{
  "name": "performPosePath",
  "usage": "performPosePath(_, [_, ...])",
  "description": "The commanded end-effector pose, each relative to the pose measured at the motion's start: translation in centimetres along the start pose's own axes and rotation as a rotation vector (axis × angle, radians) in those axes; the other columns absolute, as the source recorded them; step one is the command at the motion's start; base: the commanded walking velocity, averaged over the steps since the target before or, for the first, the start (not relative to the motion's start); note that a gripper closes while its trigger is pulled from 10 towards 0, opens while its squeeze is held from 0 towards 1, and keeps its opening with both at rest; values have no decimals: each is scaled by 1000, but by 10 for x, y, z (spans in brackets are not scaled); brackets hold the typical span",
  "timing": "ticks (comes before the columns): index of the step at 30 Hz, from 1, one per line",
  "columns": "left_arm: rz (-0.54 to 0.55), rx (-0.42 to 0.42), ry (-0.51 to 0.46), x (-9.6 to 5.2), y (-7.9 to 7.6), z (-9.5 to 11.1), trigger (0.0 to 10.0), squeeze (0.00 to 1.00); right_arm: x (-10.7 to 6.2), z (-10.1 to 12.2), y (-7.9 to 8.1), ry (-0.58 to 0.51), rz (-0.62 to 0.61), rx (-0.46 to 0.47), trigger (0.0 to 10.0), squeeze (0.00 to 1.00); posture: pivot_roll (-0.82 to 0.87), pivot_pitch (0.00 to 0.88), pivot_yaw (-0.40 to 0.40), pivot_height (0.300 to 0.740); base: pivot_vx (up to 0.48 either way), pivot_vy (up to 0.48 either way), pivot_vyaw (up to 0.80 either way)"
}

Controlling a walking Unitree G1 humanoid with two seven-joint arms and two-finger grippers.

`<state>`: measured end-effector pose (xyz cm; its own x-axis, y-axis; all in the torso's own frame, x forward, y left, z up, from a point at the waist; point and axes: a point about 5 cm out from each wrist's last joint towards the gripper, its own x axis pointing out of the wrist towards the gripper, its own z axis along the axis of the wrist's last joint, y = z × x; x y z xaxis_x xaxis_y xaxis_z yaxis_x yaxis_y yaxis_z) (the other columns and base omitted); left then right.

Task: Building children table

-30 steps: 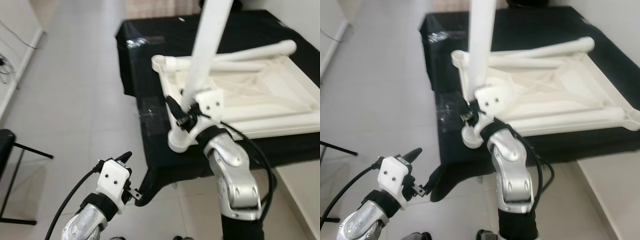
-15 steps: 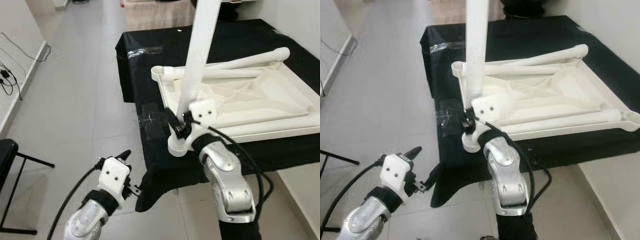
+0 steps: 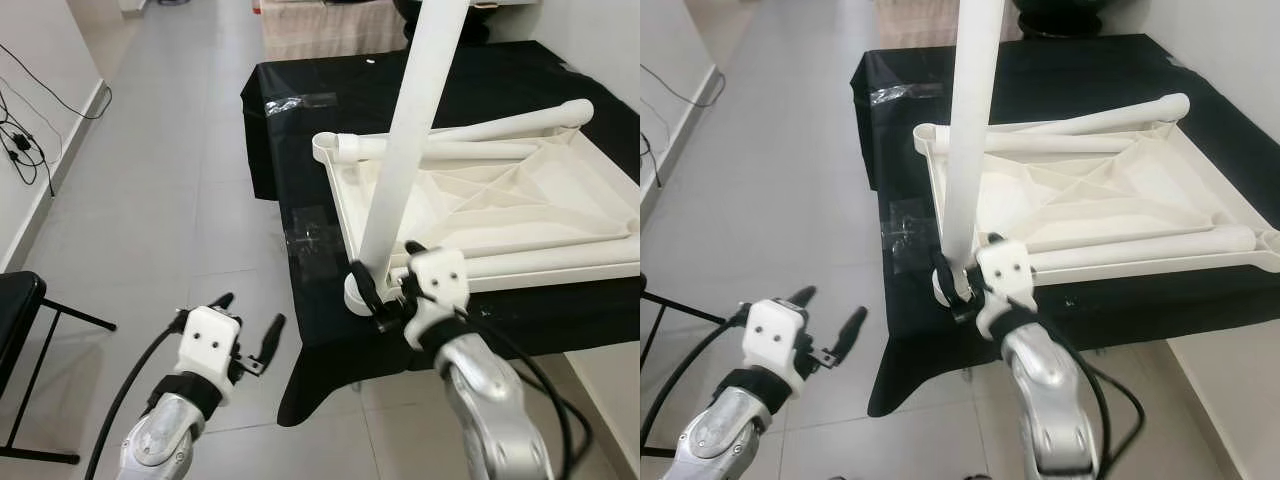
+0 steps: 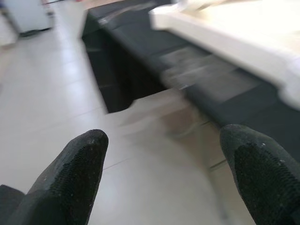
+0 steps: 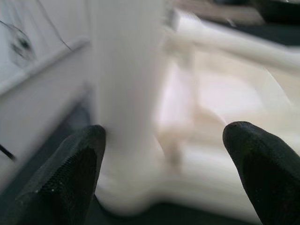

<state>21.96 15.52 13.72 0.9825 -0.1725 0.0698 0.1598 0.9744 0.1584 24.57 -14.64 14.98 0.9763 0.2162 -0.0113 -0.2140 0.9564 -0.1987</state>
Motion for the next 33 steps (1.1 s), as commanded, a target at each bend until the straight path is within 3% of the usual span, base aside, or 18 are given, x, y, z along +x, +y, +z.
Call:
performPosePath(1, [56, 45, 76, -7, 7, -13, 10000, 0, -8, -11, -12, 64, -81, -13, 10000, 0, -38, 116, 2, 740, 0, 0, 0])
performPosePath(6, [170, 36, 153, -23, 17, -26, 10000, 0, -20, -23, -13, 124, -93, -23, 10000, 0, -29, 100, 15, 740, 0, 0, 0])
performPosePath(11, [236, 32, 159, -22, 23, -30, 10000, 0, -20, -31, -16, 143, -125, -9, 10000, 0, -12, 74, 7, 740, 0, 0, 0])
performPosePath(33, [175, 34, 124, -7, 15, -31, 10000, 0, -13, -33, -18, 129, -130, 2, 10000, 0, -29, 49, -4, 740, 0, 0, 0])
